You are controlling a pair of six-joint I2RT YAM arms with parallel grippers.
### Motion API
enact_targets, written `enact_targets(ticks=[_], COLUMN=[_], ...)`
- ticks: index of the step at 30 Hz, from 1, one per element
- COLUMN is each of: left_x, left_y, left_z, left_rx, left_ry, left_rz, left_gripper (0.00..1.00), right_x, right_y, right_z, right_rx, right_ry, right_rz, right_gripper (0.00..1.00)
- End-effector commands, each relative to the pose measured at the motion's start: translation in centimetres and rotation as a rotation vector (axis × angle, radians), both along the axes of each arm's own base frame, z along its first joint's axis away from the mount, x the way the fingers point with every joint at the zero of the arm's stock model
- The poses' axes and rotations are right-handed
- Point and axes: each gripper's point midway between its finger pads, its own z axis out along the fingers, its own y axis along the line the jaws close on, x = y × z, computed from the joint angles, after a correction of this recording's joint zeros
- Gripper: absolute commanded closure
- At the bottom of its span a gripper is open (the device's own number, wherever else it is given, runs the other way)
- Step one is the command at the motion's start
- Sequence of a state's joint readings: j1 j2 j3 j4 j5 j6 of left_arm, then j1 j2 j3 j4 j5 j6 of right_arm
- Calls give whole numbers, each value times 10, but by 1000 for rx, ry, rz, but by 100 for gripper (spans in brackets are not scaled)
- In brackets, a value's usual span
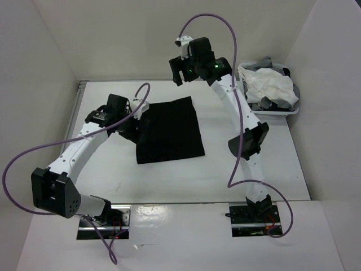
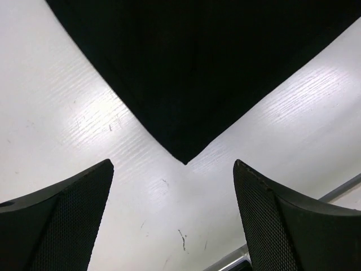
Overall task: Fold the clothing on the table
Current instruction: Flatten the skirt out
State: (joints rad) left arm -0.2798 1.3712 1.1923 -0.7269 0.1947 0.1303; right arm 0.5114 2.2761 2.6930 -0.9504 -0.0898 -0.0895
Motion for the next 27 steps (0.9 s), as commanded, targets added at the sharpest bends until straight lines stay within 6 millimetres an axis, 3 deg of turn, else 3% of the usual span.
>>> enact_targets(ticks=[1,2,3,4,5,7,8,9,10,11,12,13,17,22,27], left_x=[-3,-5,-3,-7,-7,-9,-10,-12,-17,-18,-20,-20,-18,-11,-10], left_y=[8,16,20,20,26,26,30,30,31,31,29,29,28,31,32], left_z=[-1,-5,-5,1,16,34,41,55,50,50,47,39,-2,-37,-73], left_rx=[-61,-67,-79,-113,-133,-165,-169,-176,-175,-176,-182,-179,-161,-122,-80], left_ry=[62,81,83,87,46,-5,-32,-88,-79,-87,-77,-49,106,214,326], left_rz=[46,73,86,81,89,80,92,87,88,87,83,85,86,100,117], left_gripper=[8,9,11,11,11,11,11,11,11,11,11,11,13,16,19], right_x=[-30,-35,-47,-52,-70,-89,-98,-116,-121,-127,-133,-138,-145,-141,-133], right_y=[-31,-37,-49,-57,-68,-81,-88,-99,-109,-116,-128,-134,-141,-139,-137], right_z=[-54,-80,-39,-28,-5,11,-9,14,11,-13,-10,-35,-87,-132,-163], right_rx=[-113,-144,-112,-94,-71,-43,-57,-24,-20,-40,-27,-48,-82,-118,-151], right_ry=[211,247,157,120,47,-7,6,-54,-59,-30,-41,5,122,185,246], right_rz=[-56,-67,-92,-119,-139,-150,-157,-168,-182,-190,-206,-206,-193,-192,-205], right_gripper=[17,17,17,14,10,6,5,4,4,4,4,4,16,20,25])
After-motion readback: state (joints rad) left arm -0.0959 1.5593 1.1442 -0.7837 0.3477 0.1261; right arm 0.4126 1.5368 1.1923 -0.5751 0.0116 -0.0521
